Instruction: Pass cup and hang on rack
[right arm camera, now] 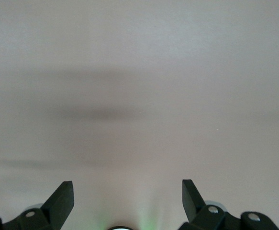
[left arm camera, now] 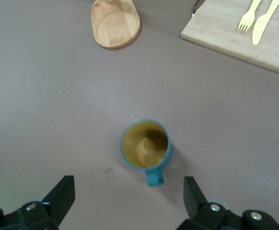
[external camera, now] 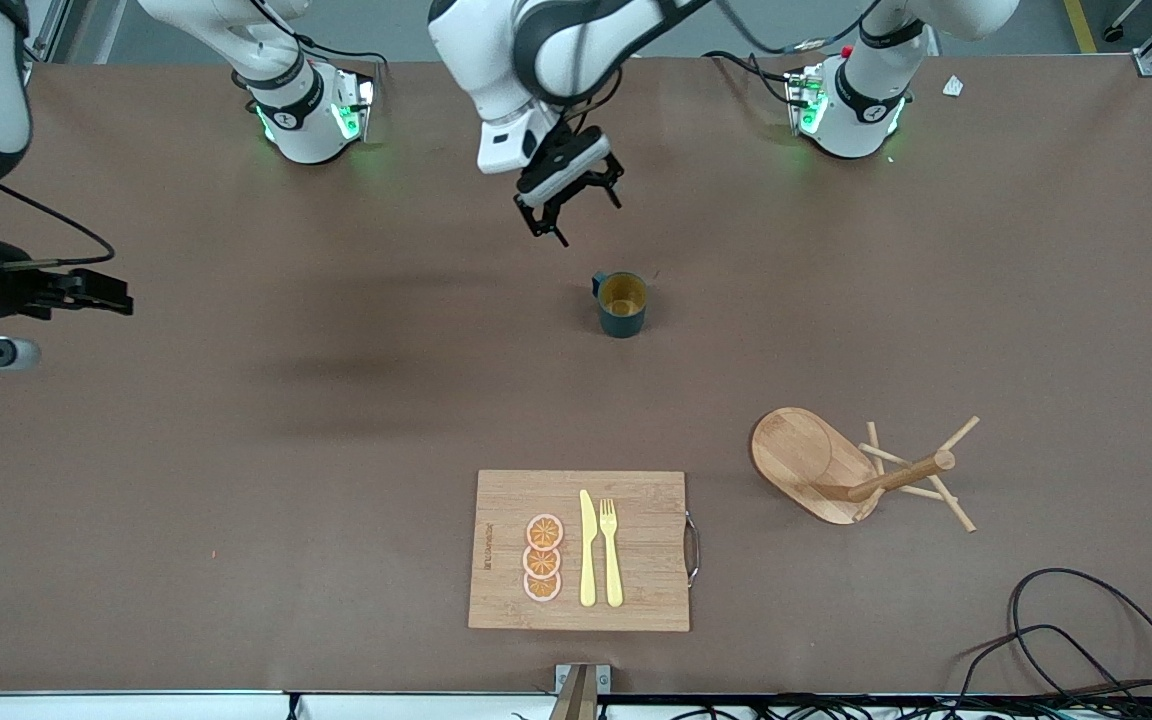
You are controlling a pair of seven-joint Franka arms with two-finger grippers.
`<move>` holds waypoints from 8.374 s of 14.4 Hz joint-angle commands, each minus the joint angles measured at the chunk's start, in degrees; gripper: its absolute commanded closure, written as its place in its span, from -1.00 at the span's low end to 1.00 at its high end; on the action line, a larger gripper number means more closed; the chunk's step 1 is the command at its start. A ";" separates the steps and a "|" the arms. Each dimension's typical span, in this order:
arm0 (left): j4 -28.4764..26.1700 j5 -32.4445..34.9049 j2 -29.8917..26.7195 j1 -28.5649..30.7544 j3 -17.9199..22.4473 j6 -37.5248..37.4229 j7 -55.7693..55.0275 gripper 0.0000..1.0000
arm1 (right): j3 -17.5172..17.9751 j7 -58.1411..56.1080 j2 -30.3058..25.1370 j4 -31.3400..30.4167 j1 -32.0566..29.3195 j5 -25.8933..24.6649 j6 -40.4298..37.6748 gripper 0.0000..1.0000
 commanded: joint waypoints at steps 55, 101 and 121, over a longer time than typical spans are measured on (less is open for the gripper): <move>9.12 -27.14 -6.62 3.09 23.83 5.89 16.19 0.99 | 1.46 4.48 -21.11 -12.25 -1.58 2.53 -1.16 -1.00; 8.60 -98.80 3.74 60.24 24.44 -6.50 78.70 0.46 | 2.34 10.54 -13.29 0.85 0.09 1.48 -8.02 -1.00; 9.74 -46.87 -20.51 53.56 13.99 -6.50 90.45 -1.00 | 2.43 10.36 -13.55 0.67 0.18 1.83 -8.54 -1.00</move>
